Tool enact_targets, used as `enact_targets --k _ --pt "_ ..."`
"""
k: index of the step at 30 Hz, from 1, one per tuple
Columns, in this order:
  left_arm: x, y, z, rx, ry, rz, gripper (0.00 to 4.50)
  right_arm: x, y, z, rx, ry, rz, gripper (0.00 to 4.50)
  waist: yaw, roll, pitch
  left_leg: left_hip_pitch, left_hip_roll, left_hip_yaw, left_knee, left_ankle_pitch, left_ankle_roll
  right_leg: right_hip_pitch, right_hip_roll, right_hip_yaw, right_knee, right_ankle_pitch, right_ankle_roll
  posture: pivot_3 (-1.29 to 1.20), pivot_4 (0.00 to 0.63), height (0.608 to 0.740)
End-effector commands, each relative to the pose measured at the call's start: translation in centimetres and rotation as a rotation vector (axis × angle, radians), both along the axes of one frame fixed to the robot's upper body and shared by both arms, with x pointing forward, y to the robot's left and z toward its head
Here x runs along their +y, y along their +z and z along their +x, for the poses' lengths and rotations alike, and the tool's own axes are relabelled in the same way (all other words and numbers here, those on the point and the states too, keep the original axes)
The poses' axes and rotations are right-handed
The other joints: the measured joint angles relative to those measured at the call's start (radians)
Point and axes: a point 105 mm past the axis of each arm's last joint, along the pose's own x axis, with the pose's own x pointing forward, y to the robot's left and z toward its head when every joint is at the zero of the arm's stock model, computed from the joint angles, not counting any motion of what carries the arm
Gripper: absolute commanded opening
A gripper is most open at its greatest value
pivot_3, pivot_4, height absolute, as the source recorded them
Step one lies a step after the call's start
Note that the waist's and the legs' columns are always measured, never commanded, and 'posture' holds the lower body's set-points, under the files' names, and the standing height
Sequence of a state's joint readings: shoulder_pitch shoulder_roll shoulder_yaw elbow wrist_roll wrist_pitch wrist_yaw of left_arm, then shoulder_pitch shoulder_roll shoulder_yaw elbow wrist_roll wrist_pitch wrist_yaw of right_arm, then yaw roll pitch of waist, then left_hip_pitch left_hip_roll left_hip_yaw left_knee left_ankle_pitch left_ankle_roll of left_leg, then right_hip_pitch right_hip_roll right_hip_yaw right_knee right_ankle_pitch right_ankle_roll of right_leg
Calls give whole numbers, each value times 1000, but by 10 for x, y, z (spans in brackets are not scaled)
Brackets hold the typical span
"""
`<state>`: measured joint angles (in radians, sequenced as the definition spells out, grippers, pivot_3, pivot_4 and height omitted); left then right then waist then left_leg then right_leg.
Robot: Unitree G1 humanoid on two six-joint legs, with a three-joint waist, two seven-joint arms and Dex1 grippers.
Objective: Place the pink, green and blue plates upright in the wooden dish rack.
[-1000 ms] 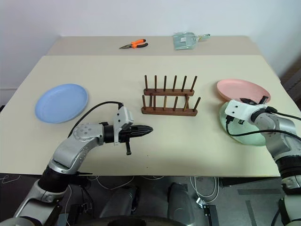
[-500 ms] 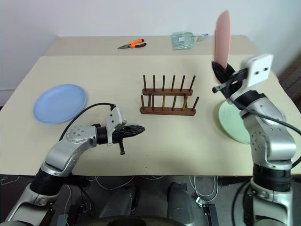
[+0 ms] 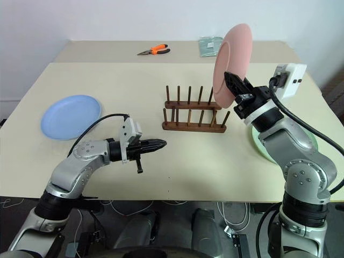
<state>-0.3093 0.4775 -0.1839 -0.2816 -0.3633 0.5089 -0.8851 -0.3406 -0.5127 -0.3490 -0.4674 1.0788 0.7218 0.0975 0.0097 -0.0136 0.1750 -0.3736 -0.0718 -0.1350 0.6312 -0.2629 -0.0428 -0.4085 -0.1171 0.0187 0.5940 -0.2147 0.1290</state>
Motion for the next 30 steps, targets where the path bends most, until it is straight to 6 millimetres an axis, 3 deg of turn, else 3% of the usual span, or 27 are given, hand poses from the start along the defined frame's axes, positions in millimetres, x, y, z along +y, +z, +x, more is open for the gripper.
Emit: enact_targets --k 1,5,8,11,13,14,16,20,23,28,30 --pt "-1 10 -4 -40 -11 -19 0 -3 -6 4 19 -20 -32 823 0 0 0 0 0 0 0 0 0 0 0 0 0 0 0 0 150 740" --pt "-1 9 -4 -40 -12 -16 0 -13 -1 10 -15 -110 -84 2644 0 0 0 0 0 0 0 0 0 0 0 0 0 0 0 0 150 740" --pt "-2 9 -5 -37 -18 -15 0 -34 16 8 -105 -203 -98 4097 0 0 0 0 0 0 0 0 0 0 0 0 0 0 0 0 150 740" --pt "-5 6 -6 -29 -36 -8 0 -74 24 -1 -143 -320 -105 4097 4 0 0 -1 0 0 0 0 0 0 0 0 0 0 0 0 150 740" --pt "-7 5 -6 -25 -45 -8 0 -102 17 -8 -108 -392 -96 4097 8 -1 0 -1 0 0 0 0 0 0 0 -1 -1 0 0 0 150 740" --pt "-8 5 -6 -24 -49 -7 0 -113 12 -12 -92 -417 -91 4308 7 -1 0 -1 -1 0 0 0 0 1 0 -1 -2 0 1 0 150 740" --pt "-9 3 -6 -24 -63 -1 0 -124 0 -18 -53 -447 -130 4308 3 0 0 -1 0 0 0 0 1 1 0 0 -2 0 1 0 150 740" --pt "-16 1 -9 -17 -110 5 0 -114 -61 -33 133 -408 -564 4308 0 1 -1 0 0 2 -1 0 1 0 0 0 -1 -1 1 0 150 740" --pt "-19 1 -9 -21 -132 13 0 -106 -98 -40 218 -351 -774 4308 -12 1 -1 1 0 4 0 0 1 0 0 1 -1 -2 3 0 150 740" --pt "-21 0 -9 -27 -149 21 0 -110 -133 -39 301 -360 -965 4308 -19 1 0 0 1 4 1 0 1 1 0 1 -1 -2 3 0 150 740" --pt "-22 -1 -9 -29 -152 25 0 -115 -141 -38 334 -380 -988 3749 -18 1 0 0 1 4 1 0 1 0 -1 1 -1 -2 3 0 150 740"
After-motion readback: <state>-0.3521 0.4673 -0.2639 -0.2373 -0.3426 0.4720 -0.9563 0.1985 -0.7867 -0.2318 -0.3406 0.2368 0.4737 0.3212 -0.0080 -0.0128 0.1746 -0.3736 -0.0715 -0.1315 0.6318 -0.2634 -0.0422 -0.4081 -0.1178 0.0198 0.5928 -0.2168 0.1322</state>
